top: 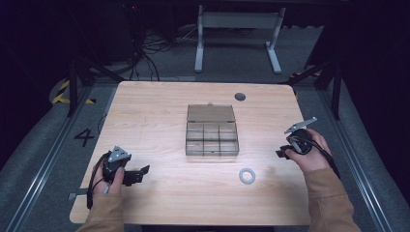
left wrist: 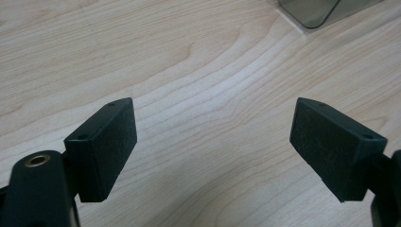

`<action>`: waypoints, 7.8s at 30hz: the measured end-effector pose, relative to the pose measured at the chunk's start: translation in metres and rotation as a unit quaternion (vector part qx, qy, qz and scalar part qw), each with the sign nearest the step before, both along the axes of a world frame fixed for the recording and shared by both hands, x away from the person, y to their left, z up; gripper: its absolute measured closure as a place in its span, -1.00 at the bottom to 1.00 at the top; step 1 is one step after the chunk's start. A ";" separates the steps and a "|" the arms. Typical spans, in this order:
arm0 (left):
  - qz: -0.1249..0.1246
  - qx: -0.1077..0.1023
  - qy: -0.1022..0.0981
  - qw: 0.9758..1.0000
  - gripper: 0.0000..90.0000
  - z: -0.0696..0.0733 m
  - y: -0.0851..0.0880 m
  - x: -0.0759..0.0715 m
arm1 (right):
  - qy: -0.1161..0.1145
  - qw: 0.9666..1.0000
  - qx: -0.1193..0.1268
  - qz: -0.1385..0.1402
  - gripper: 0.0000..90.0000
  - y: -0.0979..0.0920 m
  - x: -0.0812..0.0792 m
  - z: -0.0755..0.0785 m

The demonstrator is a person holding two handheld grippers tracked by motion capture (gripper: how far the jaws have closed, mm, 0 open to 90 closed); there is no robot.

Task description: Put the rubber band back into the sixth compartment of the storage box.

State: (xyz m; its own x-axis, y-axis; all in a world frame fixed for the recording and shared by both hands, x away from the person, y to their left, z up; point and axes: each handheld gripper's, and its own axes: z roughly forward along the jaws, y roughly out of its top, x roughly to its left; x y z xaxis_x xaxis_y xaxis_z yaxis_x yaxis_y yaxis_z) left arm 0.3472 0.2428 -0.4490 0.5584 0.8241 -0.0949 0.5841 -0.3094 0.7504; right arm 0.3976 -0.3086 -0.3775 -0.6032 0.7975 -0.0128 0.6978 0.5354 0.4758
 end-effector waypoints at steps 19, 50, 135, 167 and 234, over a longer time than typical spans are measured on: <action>-0.018 -0.011 -0.008 1.000 -0.63 0.002 -0.007 0.003 | 0.003 0.997 -0.005 0.080 0.50 0.038 -0.019 0.008; -0.021 -0.010 -0.010 1.000 -0.63 0.002 -0.006 0.002 | 0.030 0.987 0.005 0.158 0.44 0.077 -0.033 0.010; -0.021 -0.013 -0.013 1.000 -0.63 0.001 -0.006 0.001 | 0.110 0.961 -0.094 0.236 0.83 0.116 -0.024 -0.051; -0.008 -0.025 -0.011 1.000 -0.63 -0.001 -0.005 0.014 | 0.110 0.959 -0.083 0.248 0.83 0.131 -0.015 -0.003; -0.007 -0.020 -0.006 1.000 -0.64 -0.007 0.002 0.006 | 0.091 0.961 -0.091 0.245 0.83 0.186 0.061 0.028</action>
